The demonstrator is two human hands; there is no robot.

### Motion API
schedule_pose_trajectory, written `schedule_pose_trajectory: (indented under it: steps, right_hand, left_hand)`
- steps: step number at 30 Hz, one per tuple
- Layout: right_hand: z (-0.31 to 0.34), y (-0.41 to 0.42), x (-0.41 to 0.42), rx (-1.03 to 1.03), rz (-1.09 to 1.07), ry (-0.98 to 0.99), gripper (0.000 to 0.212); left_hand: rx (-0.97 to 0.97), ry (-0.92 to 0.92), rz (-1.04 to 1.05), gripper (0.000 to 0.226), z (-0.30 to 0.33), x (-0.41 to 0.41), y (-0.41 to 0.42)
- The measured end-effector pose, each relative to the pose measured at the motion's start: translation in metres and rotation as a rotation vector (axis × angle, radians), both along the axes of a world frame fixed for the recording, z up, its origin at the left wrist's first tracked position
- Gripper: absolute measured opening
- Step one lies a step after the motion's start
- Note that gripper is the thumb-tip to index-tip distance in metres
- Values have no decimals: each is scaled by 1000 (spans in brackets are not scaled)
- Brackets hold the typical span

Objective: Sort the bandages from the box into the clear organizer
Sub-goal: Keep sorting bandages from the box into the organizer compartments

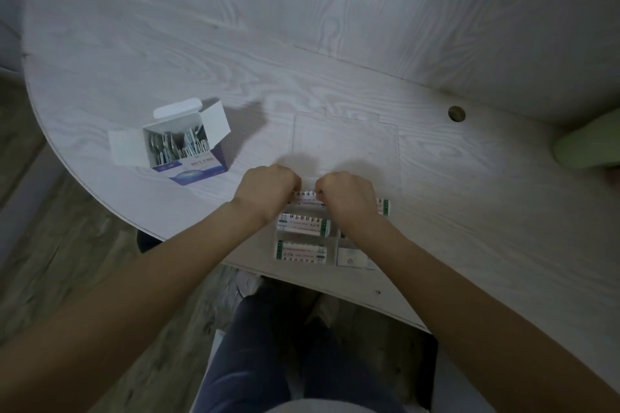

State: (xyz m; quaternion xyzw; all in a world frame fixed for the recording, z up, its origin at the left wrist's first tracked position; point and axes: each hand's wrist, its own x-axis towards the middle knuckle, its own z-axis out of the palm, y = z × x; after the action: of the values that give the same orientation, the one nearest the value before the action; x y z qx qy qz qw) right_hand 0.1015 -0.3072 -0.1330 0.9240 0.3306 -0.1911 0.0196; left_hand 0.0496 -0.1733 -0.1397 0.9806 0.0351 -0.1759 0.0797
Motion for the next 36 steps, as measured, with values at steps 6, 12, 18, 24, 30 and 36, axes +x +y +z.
schedule_pose_trajectory:
  steps: [6,12,18,24,30,36]
  right_hand:
    - [5,-4,1,-42,7,45,18]
    - [14,-5,-5,-21,-32,54,20]
    - [11,-2,-7,-25,-109,118,35]
    - [18,-3,-7,-44,-77,84,23]
    - [20,-3,-5,-48,-22,69,19]
    - [19,-3,-5,-37,21,66,16]
  left_hand:
    - [26,56,-107,24,-1,4,6]
    - [110,68,-163,23,2,6,0]
    - [116,59,-159,23,-3,3,3]
    - [82,48,-137,25,-4,4,1]
    - [103,23,-123,23,-1,3,0]
    - [-9,52,-54,26,-2,-1,4]
